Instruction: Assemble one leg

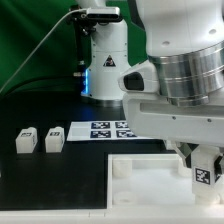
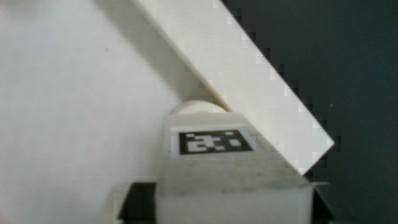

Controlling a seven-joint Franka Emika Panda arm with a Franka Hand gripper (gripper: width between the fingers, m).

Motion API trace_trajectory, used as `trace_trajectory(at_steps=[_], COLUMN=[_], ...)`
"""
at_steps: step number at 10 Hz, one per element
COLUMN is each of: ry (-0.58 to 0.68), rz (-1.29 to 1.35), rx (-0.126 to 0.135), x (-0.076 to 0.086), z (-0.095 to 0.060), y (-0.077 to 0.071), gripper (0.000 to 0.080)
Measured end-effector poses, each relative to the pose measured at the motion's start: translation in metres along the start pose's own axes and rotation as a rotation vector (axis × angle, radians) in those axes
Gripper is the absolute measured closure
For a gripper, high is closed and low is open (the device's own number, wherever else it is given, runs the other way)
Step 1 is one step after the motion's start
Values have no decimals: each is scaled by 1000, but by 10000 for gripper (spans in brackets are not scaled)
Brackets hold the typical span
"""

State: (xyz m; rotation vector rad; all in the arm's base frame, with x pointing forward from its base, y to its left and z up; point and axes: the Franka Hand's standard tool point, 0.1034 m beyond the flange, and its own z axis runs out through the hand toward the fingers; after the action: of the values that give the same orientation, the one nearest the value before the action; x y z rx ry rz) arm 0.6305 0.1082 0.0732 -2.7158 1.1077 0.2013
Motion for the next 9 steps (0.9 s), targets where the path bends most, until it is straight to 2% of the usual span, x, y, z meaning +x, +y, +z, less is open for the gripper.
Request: trace_trajectory(at_steps=[3,4,6,7,8,9], ry=[0,1,20,21,20,21], rz=[280,408,737,714,702,675], rx=[0,14,91,93,92,92], x=[-1,0,-4,-6,-6,-7], z=[0,1,3,3,4,4], y=[0,0,1,1,1,1], gripper=[506,506,506,506,434,434])
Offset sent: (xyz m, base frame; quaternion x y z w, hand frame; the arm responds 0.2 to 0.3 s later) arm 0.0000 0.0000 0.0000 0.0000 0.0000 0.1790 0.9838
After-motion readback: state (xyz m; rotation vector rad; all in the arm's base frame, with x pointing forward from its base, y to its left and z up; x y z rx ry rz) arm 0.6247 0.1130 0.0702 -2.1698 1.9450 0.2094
